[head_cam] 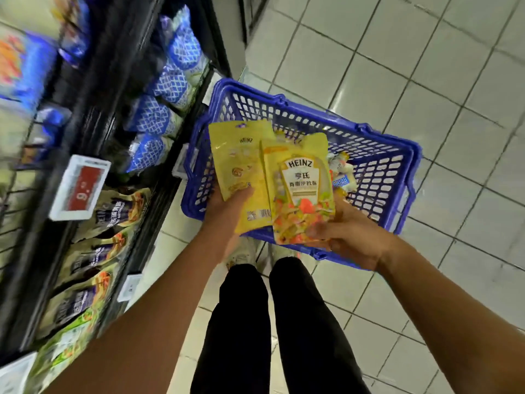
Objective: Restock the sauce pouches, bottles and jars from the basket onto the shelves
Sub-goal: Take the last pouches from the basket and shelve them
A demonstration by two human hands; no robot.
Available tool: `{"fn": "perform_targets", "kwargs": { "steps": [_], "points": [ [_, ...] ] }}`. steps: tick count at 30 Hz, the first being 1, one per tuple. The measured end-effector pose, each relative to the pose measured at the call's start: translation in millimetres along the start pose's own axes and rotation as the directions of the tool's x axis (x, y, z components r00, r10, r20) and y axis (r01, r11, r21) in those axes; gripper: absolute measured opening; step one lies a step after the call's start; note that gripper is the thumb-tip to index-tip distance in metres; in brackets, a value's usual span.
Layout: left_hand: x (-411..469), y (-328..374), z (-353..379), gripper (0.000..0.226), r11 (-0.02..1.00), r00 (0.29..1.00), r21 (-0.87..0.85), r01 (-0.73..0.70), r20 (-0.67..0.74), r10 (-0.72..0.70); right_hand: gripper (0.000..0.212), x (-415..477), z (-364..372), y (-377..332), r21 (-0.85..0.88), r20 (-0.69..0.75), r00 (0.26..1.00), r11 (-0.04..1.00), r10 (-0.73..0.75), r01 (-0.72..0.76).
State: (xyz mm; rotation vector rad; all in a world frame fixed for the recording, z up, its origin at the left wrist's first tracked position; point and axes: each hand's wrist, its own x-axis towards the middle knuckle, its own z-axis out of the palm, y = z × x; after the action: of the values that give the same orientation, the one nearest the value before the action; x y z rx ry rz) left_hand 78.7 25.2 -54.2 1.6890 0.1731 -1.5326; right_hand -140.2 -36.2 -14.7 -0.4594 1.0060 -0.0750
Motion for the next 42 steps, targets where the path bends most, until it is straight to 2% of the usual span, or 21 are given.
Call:
{"fn": "perform_targets", "kwargs": {
  "steps": [3,6,8,10,12,14,18,22,25,28,32,37,39,42],
  "points": [
    [-51.6,22.2,8.8,0.048,0.998,0.996,0.061,0.0,0.085,-0.005,0.083,-53.8,20.2,-11.4,-0.068,0.078,0.997,0.997,-0.019,0.024],
    [-104.9,47.1,12.6,0.036,0.995,0.98,0.104,0.003,0.198,-0.024,0.076,-105.7,44.0,-29.9,-0.079,0.079,0.994,0.994,-0.07,0.077],
    [-138.2,63.2,14.2,0.028,0.989,0.96,0.142,-0.033,0.281,-0.008,0.079,-137.4,62.0,-43.2,-0.088,0.066,0.992,0.99,-0.104,0.11],
    [-171.8,81.0,16.8,0.033,0.976,0.942,0.192,-0.1,0.334,0.031,0.081,-166.5,81.7,-56.2,-0.075,0.047,0.989,0.987,-0.138,0.141],
    [-202.6,100.1,17.9,0.04,0.965,0.928,0.205,-0.163,0.363,0.079,0.069,-193.4,101.7,-69.7,-0.034,0.039,0.982,0.982,-0.182,0.184],
    [-230.1,117.6,16.7,0.035,0.962,0.913,0.188,-0.196,0.392,0.11,0.053,-218.3,122.6,-84.4,-0.004,0.03,0.976,0.977,-0.215,0.215],
    [-286.8,151.5,15.0,0.03,0.936,0.902,0.185,-0.298,0.376,0.213,0.045,-258.4,161.0,-110.8,-0.03,-0.076,0.961,0.964,-0.265,0.264],
    [-350.7,182.5,16.5,0.042,0.903,0.885,0.142,-0.405,0.311,0.348,0.032,-295.3,198.9,-132.5,-0.06,-0.088,0.927,0.931,-0.364,0.36],
    [-394.8,199.2,14.4,0.053,0.859,0.861,0.142,-0.491,0.231,0.454,0.039,-319.6,221.5,-146.1,-0.09,-0.048,0.911,0.91,-0.41,0.405],
    [-434.3,206.3,8.7,0.032,0.782,0.796,0.152,-0.605,0.123,0.592,0.041,-339.8,241.5,-157.3,-0.129,0.02,0.898,0.89,-0.439,0.437],
    [-491.1,207.3,-2.2,0.033,0.687,0.687,0.16,-0.709,-0.063,0.724,0.043,-360.1,268.5,-175.5,-0.122,0.22,0.866,0.868,-0.449,0.481],
    [-550.0,191.5,-17.5,0.044,0.608,0.55,0.146,-0.78,-0.303,0.779,0.05,-380.1,302.5,-191.8,-0.278,0.431,0.814,0.801,-0.388,0.529],
    [-567.8,182.3,-22.8,0.048,0.59,0.511,0.117,-0.799,-0.387,0.768,0.042,-388.3,314.5,-192.9,-0.317,0.515,0.784,0.772,-0.347,0.551],
    [-595.5,164.8,-31.6,0.041,0.551,0.448,0.101,-0.829,-0.469,0.761,0.031,-403.2,333.9,-188.0,-0.337,0.619,0.745,0.773,-0.248,0.538]
  ]
}}
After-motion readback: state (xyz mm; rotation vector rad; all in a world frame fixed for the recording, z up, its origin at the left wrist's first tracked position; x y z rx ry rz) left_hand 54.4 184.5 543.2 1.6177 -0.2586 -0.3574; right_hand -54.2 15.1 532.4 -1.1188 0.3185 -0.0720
